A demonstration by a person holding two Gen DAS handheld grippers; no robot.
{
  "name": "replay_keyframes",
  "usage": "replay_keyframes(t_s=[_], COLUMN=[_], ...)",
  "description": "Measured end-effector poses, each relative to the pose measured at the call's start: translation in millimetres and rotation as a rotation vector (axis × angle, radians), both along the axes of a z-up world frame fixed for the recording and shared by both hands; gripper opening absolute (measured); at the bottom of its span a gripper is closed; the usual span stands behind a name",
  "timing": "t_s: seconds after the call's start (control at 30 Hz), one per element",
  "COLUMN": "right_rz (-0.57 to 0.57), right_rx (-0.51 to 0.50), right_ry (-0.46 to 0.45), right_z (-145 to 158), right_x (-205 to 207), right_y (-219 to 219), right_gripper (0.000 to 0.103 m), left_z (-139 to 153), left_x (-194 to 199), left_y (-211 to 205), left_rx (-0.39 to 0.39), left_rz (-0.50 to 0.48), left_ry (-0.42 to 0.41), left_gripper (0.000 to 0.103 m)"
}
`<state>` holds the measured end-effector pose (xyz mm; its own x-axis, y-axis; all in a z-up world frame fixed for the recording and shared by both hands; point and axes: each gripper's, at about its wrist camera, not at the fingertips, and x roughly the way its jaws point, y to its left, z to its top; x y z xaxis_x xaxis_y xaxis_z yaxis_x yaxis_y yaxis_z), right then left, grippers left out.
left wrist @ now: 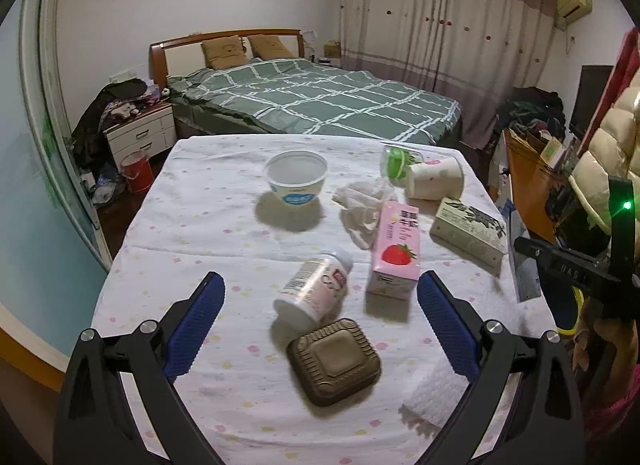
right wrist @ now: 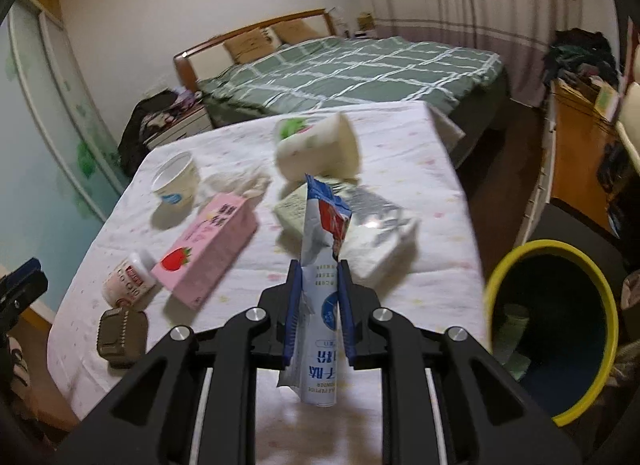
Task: Collect trash
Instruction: 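Carry the toothpaste tube over the yellow bin and release it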
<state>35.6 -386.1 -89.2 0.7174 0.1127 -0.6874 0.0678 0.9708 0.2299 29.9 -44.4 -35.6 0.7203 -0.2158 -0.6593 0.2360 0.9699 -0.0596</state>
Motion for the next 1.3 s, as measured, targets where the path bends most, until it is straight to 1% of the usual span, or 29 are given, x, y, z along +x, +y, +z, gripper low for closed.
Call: replay_keyframes(t_s=[0.2,0.33,0.43,0.53,0.67,0.8,0.83,0.87,0.93,1.03,1.17,1.3], right_rz=[-0.058,-0.147,-0.243,-0.330,-0.389,-0.418,-0.423,-0.431,-0.445,-0.455,-0.456,-0.454], right_rx=[-0.017,-0.028,-0.018,-0.010,-0.001,0.009,0.009,0.011,0.017,0.020,0.020,0.022], right_ry=[-0.032,-0.039,-0.015,0.027,0.085,0.119,0.125,0.128,0.124,0.117,0.107,0.097], right_z=[8.9,9.3,-2.0,-19.3,-43.6,-60.6,-63.6,-65.9,-69.0,-69.2,-65.8,-63.0], right_x=[-17.7,-37.2,-51.8,-62.1,-68.3,-68.5,-67.7,-67.2,-68.8,-72.8,-77.5,-79.3], right_y=[-28.5,-62.7,-99.4,-134.7,-163.6,-179.1,-179.7,-181.9,-186.3,-189.3,-188.9,-187.1], right_gripper=[0.018,0.018,0.018,0.019,0.020,0.021,0.026,0.035,0.046,0.047,0.047,0.047], left_z=[1.5,0.9,-3.0,-6.6,-11.1,-15.2,-16.3,-16.9,-17.8,-21.1,-28.1,-40.1], left_x=[-5.3,-8.1,-8.2,-9.0,-9.1,-9.6,-8.8,-8.9,-9.6,-9.8,-11.6,-15.6], left_y=[-22.8,-35.3,-44.9,-54.9,-67.7,-78.8,-81.5,-83.2,-86.8,-92.7,-103.8,-119.5], left_rx=[0.015,0.023,0.028,0.028,0.032,0.043,0.046,0.048,0.052,0.058,0.069,0.094], left_rz=[-0.063,-0.103,-0.136,-0.164,-0.196,-0.223,-0.229,-0.232,-0.241,-0.258,-0.307,-0.396], left_ry=[-0.008,-0.005,0.003,0.010,0.024,0.037,0.039,0.041,0.043,0.050,0.069,0.094], left_gripper=[0.095,0.095,0.095,0.095,0.095,0.095,0.095,0.095,0.095,0.095,0.095,0.095])
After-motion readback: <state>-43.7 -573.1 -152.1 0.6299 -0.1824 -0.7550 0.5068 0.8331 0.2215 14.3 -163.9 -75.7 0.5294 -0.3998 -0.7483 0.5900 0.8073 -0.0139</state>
